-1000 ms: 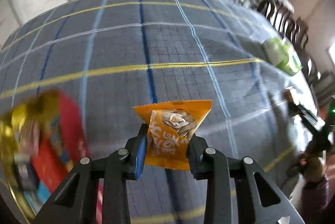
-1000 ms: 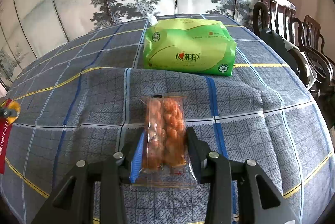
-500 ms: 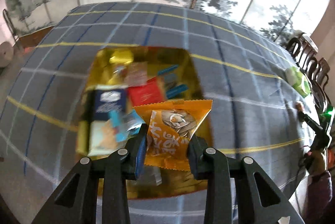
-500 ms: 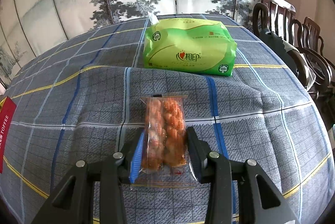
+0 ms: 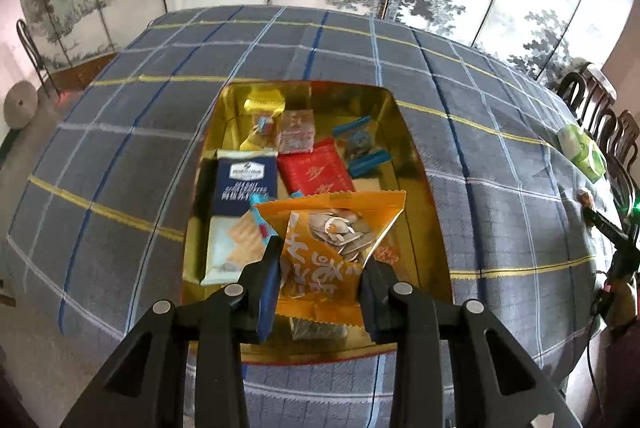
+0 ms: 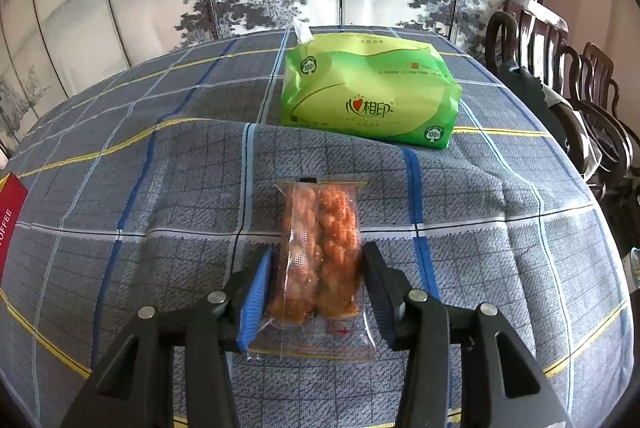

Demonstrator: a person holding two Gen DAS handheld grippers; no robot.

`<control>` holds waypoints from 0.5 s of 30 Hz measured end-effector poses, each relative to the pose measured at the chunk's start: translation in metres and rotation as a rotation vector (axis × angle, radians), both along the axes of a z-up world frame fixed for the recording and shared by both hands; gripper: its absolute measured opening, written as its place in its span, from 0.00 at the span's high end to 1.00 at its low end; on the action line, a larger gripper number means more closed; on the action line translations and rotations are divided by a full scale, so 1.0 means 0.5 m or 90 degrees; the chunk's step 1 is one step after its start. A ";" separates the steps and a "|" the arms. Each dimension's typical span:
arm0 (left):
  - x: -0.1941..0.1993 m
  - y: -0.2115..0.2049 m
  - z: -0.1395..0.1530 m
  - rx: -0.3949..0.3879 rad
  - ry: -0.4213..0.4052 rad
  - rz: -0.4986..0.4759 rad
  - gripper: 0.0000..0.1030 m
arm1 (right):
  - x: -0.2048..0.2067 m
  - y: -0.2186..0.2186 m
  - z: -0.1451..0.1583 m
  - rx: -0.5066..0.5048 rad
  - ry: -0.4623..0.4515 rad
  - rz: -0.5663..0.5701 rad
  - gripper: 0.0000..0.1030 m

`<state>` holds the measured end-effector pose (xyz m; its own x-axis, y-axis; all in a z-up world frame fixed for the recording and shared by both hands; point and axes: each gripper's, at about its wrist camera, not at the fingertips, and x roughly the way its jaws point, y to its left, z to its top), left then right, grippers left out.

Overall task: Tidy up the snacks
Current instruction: 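Carry the orange bag into the gold tray and open the left gripper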

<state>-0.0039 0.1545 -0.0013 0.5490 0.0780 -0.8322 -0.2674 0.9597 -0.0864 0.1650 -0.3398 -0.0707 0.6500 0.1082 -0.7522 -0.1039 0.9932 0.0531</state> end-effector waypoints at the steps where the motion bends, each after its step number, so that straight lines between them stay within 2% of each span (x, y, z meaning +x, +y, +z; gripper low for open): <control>1: 0.004 -0.003 0.002 0.003 -0.003 -0.003 0.70 | 0.001 0.001 0.000 -0.001 0.000 -0.001 0.55; 5: 0.034 -0.013 0.001 0.017 -0.009 -0.016 0.70 | 0.000 0.006 0.000 -0.008 0.000 -0.003 0.55; 15: 0.132 -0.018 -0.023 0.016 -0.001 -0.039 0.70 | 0.000 0.008 -0.001 -0.011 0.000 -0.003 0.55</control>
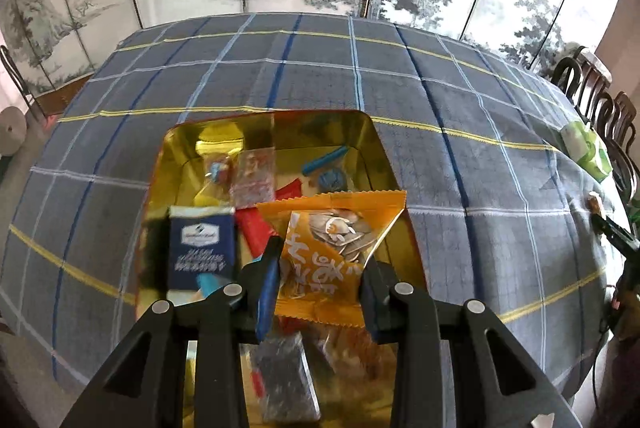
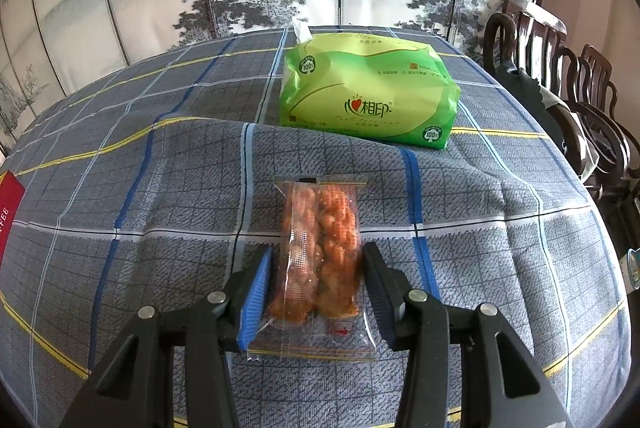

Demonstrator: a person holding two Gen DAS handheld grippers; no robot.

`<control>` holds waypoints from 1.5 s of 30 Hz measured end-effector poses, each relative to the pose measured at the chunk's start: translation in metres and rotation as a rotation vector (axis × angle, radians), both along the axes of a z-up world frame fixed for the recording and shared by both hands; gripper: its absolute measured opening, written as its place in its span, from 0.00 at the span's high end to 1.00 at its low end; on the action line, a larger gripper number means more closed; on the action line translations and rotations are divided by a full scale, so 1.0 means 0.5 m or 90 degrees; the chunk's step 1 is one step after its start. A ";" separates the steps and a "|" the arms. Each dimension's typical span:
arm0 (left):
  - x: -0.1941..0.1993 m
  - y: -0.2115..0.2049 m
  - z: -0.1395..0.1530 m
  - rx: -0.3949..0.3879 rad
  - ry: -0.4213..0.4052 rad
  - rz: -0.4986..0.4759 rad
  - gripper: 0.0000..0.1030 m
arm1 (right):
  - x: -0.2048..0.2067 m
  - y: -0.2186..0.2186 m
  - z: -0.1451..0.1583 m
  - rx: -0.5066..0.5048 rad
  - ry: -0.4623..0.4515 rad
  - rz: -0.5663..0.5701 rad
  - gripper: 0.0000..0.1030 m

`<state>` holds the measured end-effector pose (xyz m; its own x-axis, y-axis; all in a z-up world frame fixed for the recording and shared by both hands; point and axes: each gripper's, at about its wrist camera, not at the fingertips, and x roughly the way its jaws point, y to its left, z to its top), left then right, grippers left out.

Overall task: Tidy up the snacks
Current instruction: 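Carry the orange bag into the gold tray and open the left gripper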

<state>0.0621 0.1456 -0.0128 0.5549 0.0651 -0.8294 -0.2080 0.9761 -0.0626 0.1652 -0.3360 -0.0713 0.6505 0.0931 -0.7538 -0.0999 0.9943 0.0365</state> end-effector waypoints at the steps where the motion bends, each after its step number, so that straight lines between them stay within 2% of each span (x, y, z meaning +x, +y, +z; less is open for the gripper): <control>1: 0.010 -0.001 -0.003 0.001 0.003 0.000 0.70 | 0.000 0.000 0.000 0.000 0.000 0.000 0.55; 11: 0.067 -0.008 -0.026 0.020 0.021 0.006 0.69 | 0.000 0.000 0.000 -0.001 0.000 0.000 0.55; 25: 0.085 -0.012 -0.041 0.047 0.032 0.014 0.64 | 0.000 -0.002 -0.001 -0.001 0.000 0.000 0.55; 31: 0.079 -0.020 -0.031 0.076 0.021 0.019 0.43 | 0.000 -0.001 -0.001 -0.001 0.000 0.000 0.55; 33: 0.076 -0.024 -0.026 0.088 0.017 0.023 0.32 | 0.000 -0.002 0.000 -0.001 0.000 0.000 0.55; 38: 0.060 -0.039 -0.011 0.126 0.003 0.027 0.23 | 0.000 -0.001 0.000 -0.004 0.000 0.000 0.55; 45: 0.027 -0.055 -0.002 0.138 0.003 0.025 0.19 | -0.003 0.002 0.001 -0.020 -0.002 -0.003 0.55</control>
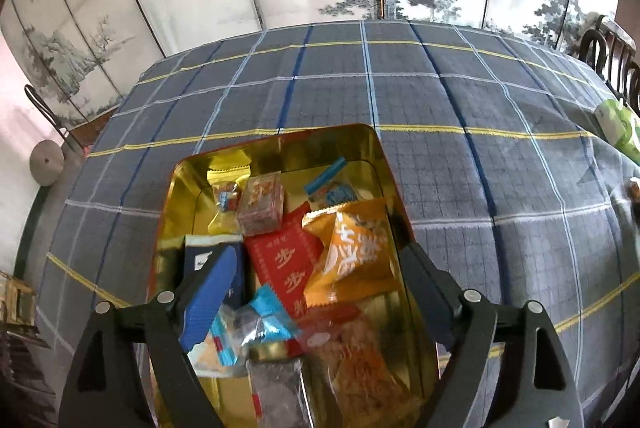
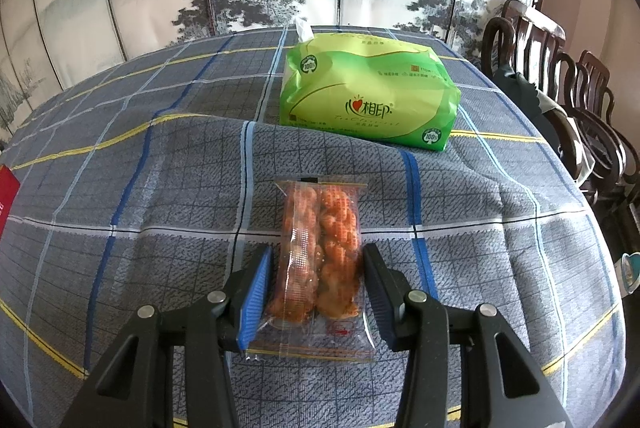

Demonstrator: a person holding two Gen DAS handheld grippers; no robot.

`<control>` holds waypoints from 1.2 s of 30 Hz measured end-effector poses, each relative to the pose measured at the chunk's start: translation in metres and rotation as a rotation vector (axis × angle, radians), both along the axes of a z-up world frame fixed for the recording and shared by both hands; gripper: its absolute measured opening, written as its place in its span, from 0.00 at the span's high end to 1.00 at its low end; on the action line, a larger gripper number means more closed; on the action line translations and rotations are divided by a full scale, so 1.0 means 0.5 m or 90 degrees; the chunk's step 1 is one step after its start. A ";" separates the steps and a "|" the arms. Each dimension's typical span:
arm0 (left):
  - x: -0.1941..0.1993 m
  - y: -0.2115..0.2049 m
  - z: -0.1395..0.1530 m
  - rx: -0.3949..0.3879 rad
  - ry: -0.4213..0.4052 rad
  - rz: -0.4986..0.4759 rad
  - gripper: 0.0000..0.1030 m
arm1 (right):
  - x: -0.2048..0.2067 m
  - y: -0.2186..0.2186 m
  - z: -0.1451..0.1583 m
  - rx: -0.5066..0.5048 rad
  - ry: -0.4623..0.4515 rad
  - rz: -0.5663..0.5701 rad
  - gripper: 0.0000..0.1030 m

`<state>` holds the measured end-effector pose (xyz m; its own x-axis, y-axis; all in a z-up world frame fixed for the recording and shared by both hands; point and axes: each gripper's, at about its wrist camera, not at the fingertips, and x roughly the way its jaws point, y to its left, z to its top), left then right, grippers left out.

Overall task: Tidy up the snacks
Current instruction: 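Carry the orange bag into the gold tray and open the left gripper, then carry the clear stick pack toward the gold tray with the right gripper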

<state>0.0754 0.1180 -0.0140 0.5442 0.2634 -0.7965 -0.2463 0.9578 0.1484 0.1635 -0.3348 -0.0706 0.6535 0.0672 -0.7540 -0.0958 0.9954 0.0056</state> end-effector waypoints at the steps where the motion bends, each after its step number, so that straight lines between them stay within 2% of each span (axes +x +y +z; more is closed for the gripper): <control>1: -0.006 -0.002 0.002 0.002 -0.002 -0.001 0.19 | -0.001 0.000 0.000 -0.001 0.000 -0.001 0.55; 5: -0.027 -0.011 0.005 0.018 0.001 -0.006 0.17 | 0.000 -0.002 0.000 0.004 0.005 -0.001 0.55; 7: -0.036 -0.013 0.007 0.025 0.000 -0.007 0.17 | -0.002 0.002 0.004 0.007 0.016 0.000 0.62; 12: -0.063 -0.014 0.012 0.026 -0.006 -0.006 0.16 | -0.022 0.022 0.004 0.018 0.022 0.015 0.63; 19: -0.096 -0.013 0.013 0.025 -0.007 -0.006 0.16 | -0.066 0.039 0.005 0.067 0.021 0.011 0.63; 27: -0.135 -0.001 0.010 0.014 -0.005 0.003 0.16 | -0.126 0.089 0.021 0.102 0.013 0.035 0.63; 36: -0.177 0.015 0.005 0.000 -0.012 0.015 0.14 | -0.178 0.184 0.053 0.127 -0.003 0.098 0.63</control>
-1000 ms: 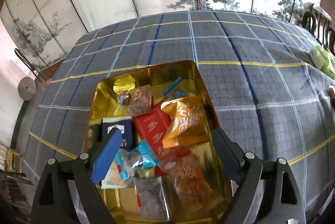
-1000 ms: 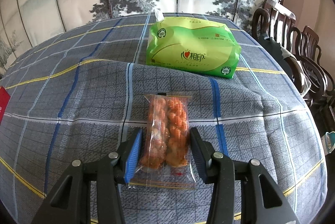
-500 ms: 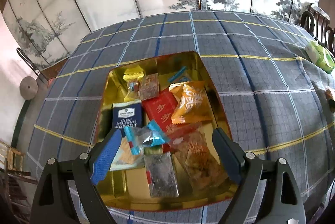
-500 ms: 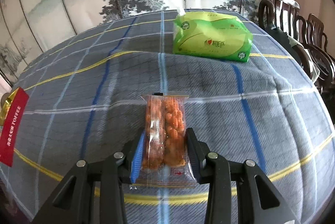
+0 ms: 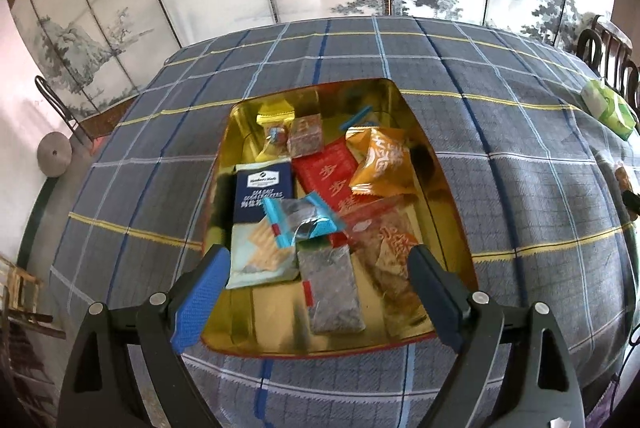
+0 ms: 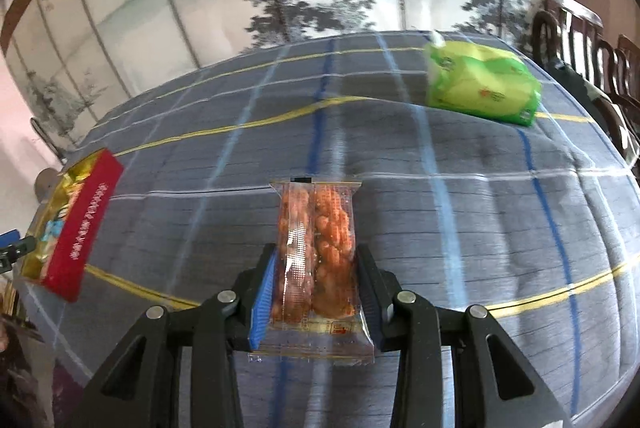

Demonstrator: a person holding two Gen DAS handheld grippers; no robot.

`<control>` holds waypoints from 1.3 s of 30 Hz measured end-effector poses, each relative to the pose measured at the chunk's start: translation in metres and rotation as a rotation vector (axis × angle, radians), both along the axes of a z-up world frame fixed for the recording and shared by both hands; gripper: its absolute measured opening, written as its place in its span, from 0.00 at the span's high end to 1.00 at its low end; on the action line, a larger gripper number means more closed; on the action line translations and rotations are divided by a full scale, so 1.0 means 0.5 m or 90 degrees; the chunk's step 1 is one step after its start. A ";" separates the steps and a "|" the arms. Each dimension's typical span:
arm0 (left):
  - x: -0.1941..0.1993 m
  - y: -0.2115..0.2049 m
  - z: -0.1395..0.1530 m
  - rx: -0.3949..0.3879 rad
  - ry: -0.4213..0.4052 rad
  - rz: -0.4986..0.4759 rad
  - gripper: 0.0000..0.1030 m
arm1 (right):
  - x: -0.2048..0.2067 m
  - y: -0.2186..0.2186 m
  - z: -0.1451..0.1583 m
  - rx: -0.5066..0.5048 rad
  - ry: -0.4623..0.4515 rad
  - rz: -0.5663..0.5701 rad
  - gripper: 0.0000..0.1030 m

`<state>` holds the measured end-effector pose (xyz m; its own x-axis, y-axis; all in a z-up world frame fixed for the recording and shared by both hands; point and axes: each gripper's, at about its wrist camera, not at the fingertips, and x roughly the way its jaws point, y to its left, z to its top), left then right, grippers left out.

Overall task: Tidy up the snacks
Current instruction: 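Carry the clear stick pack toward the gold tray with the right gripper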

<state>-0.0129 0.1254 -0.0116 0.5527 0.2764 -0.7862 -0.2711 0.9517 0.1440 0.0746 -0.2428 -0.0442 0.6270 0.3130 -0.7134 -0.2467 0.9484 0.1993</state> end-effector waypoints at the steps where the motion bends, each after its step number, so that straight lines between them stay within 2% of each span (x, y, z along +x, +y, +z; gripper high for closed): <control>1: -0.003 0.003 0.000 -0.002 -0.001 0.002 0.14 | -0.003 0.012 0.005 0.002 -0.002 0.008 0.63; 11: -0.043 0.033 -0.007 -0.016 -0.006 0.019 0.13 | -0.031 0.115 0.024 -0.006 -0.010 0.067 0.63; 39: -0.094 0.076 -0.025 -0.026 -0.018 0.044 0.11 | -0.087 0.276 0.073 -0.031 -0.029 0.169 0.63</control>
<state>-0.0599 0.1635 -0.0242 0.5551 0.2831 -0.7821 -0.3403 0.9353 0.0970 0.0312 -0.1047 -0.0078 0.5594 0.4363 -0.7048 -0.4950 0.8578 0.1382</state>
